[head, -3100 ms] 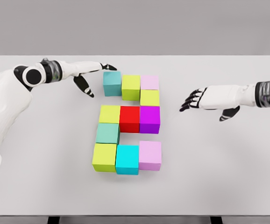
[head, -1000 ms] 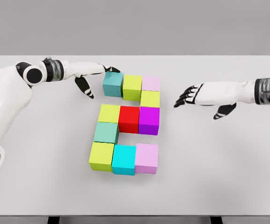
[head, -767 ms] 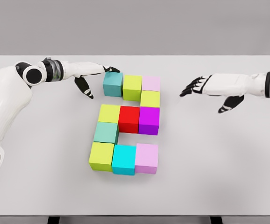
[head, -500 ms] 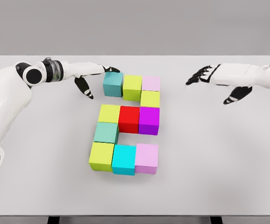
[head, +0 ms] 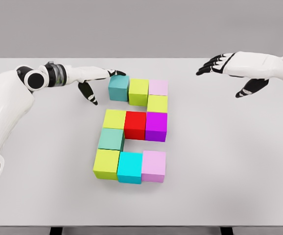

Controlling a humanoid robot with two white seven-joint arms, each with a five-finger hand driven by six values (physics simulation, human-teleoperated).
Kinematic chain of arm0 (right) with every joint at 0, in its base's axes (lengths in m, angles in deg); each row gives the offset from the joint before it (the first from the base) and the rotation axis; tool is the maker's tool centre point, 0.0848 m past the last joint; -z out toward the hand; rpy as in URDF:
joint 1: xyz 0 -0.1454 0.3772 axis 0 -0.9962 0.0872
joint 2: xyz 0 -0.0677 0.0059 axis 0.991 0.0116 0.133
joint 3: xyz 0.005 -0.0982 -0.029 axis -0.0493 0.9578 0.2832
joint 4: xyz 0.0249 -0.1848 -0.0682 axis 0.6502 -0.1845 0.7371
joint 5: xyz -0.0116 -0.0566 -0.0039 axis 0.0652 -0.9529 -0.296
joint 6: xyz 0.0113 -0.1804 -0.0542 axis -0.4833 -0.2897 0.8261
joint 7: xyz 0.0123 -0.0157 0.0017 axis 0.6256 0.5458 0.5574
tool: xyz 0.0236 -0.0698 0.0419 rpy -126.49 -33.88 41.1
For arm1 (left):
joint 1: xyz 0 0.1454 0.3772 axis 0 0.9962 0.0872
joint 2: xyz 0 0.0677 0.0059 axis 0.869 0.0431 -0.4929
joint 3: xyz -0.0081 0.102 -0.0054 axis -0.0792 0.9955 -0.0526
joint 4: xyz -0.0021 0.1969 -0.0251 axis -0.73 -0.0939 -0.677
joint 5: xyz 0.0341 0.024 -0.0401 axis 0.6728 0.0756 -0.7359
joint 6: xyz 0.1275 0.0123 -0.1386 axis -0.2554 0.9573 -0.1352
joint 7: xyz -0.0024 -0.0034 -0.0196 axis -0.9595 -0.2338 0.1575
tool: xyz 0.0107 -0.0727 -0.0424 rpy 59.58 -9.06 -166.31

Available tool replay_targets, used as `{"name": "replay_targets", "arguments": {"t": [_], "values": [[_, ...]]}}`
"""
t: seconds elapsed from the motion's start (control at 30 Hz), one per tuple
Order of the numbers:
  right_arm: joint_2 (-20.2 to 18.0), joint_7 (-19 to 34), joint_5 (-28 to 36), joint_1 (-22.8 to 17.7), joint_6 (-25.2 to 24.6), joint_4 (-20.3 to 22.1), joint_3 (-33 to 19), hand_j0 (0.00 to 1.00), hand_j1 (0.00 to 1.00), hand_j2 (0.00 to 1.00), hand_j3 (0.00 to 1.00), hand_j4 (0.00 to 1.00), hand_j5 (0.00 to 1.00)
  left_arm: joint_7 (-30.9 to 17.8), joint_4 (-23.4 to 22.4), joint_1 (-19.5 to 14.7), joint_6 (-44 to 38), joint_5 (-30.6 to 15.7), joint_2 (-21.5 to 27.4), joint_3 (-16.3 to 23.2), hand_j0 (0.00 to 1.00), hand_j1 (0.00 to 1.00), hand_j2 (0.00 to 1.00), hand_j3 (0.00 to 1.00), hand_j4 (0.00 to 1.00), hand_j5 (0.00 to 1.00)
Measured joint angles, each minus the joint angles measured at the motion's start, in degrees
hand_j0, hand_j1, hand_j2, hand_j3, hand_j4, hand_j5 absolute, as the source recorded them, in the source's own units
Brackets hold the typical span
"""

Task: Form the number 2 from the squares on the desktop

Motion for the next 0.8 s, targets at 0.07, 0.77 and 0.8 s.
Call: {"name": "replay_targets", "arguments": {"t": [0.07, 0.77, 0.8], "values": [[-0.1, 0.0, 0.0, -0.3, 0.0, 0.1, 0.0, 1.00, 1.00, 1.00, 1.00, 1.00, 1.00, 0.0, 0.5, 0.1, 0.0, 0.0, 0.3, 0.2, 1.00, 1.00, 1.00, 1.00, 1.00, 1.00], [-1.8, 0.0, 0.1, 0.3, 0.0, 1.9, -0.1, 1.00, 1.00, 1.00, 1.00, 1.00, 1.00, 0.0, 2.1, 0.3, 0.0, -0.1, 1.0, 1.4, 1.00, 1.00, 1.00, 1.00, 1.00, 1.00], [-1.8, 0.0, 0.1, 0.4, 0.0, 1.9, -0.1, 1.00, 1.00, 1.00, 1.00, 1.00, 1.00, 0.0, 2.1, 0.3, 0.0, -0.1, 1.0, 1.4, 1.00, 1.00, 1.00, 1.00, 1.00, 1.00]]}}
